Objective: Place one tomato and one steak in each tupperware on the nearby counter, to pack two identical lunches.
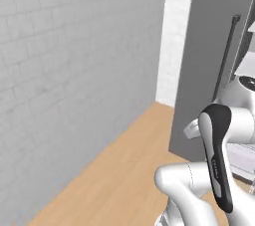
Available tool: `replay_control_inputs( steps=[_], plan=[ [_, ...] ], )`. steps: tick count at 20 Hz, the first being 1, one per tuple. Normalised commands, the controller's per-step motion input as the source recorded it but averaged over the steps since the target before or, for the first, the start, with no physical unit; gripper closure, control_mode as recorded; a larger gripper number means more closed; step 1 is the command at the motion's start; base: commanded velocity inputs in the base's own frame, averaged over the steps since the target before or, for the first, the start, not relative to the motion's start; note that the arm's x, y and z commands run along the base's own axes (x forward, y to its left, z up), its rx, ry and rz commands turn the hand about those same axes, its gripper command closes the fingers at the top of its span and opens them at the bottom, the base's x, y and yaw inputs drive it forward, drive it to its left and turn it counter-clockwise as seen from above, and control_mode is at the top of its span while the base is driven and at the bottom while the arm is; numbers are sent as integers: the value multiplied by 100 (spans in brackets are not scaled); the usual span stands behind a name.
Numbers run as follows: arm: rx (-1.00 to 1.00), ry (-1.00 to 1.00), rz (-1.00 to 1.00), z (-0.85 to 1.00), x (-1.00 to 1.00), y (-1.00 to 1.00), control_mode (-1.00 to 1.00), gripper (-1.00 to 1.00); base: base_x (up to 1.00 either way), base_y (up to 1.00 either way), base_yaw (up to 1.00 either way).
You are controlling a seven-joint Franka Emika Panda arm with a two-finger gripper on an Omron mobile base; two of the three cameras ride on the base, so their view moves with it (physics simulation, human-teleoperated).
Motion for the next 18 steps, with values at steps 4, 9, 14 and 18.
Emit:
replay_control_inputs(
  steps=[4,9,14,18],
  plan=[
    [0,0,0,0,0,0,100,-100,70,54,-77],
    [0,0,0,0,0,0,100,-100,59,9,-75],
    [0,0,0,0,0,0,100,-100,47,0,-68],
    [0,0,0,0,0,0,100,-100,37,0,-48]
  ],
)
